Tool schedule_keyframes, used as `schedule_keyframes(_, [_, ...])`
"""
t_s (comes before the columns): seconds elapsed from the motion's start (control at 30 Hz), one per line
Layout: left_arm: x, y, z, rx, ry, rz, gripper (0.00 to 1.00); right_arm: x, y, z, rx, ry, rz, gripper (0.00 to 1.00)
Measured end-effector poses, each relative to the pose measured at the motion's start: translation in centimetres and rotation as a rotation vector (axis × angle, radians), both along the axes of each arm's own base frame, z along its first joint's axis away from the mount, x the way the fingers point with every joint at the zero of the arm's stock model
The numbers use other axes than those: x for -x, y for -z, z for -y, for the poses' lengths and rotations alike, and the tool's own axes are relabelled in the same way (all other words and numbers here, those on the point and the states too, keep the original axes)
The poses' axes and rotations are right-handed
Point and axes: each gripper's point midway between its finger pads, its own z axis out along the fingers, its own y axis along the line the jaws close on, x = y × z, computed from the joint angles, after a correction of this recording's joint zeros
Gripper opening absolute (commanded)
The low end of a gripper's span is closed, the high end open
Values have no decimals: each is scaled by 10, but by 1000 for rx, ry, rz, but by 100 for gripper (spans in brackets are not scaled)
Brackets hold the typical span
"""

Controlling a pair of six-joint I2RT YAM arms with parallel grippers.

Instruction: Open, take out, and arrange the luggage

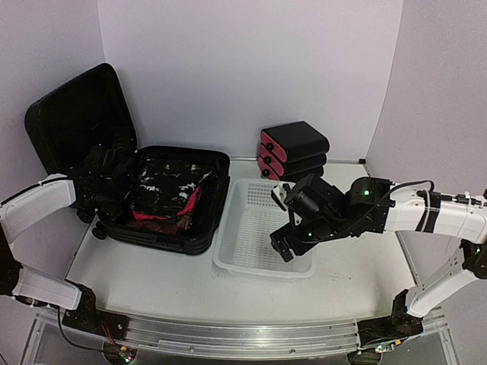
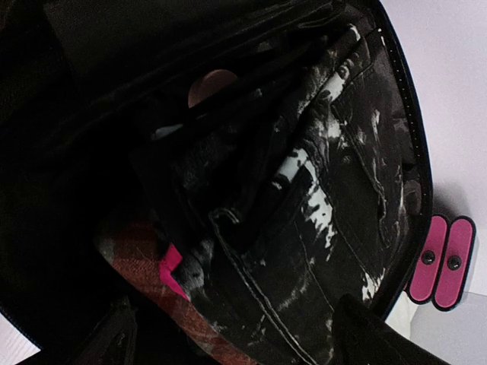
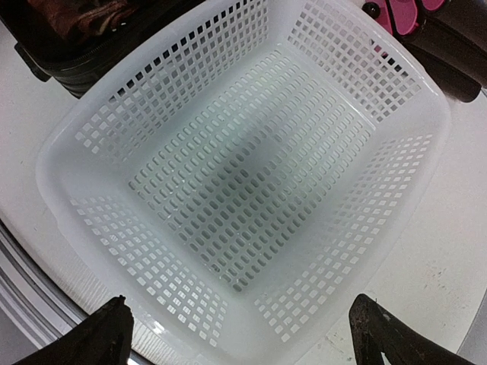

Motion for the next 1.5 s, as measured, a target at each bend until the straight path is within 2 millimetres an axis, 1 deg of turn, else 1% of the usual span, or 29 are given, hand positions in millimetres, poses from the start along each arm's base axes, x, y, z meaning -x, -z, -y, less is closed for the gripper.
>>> schedule_keyframes(0.13, [-13,8,-5,-54,9,-4,91,1,-5,8,-5,8,17,98])
schedule_keyframes(0.27, [-26,13,-5,-76,22,2,93,0,-9,9,-13,9,25,98])
schedule_keyframes(0.43, [-33,21,-8,-86,20,-9,96,1,-8,9,-13,8,25,98])
schedule_keyframes(0.57, [-38,31,-11,-85,13,-29,96,1,-8,9,-10,5,25,98])
schedule_keyframes(0.73, [-43,43,-10,-70,17,-53,86,0,-8,6,-8,0,23,98])
schedule_keyframes(0.8, [-44,45,-10,-67,21,-54,78,0,-7,4,-6,-2,19,98])
schedule_keyframes(0.9, [-47,42,-9,-62,22,-38,64,-1,-4,0,1,-6,10,98])
schedule_keyframes(1.03, [-50,39,-9,-58,28,-24,46,-2,-1,-10,7,-23,-5,98])
schedule_keyframes(1.1, [-50,39,-9,-63,36,-19,37,-5,-3,-18,8,-35,-4,98])
schedule_keyframes(1.17, [-51,37,-8,-66,43,-13,30,-10,-9,-31,6,-61,7,98])
schedule_keyframes(1.23, [-52,34,-8,-69,52,-4,27,-15,-17,-49,-3,-107,28,98])
schedule_keyframes(1.3, [-52,28,-7,-72,64,12,22,-21,-27,-68,-17,-176,62,98])
schedule_keyframes(1.37, [-54,21,-6,-71,71,29,14,-26,-35,-88,-18,-257,105,98])
schedule_keyframes(1.5, [-58,9,-2,-62,102,58,1,-44,-50,-140,-16,-426,220,98])
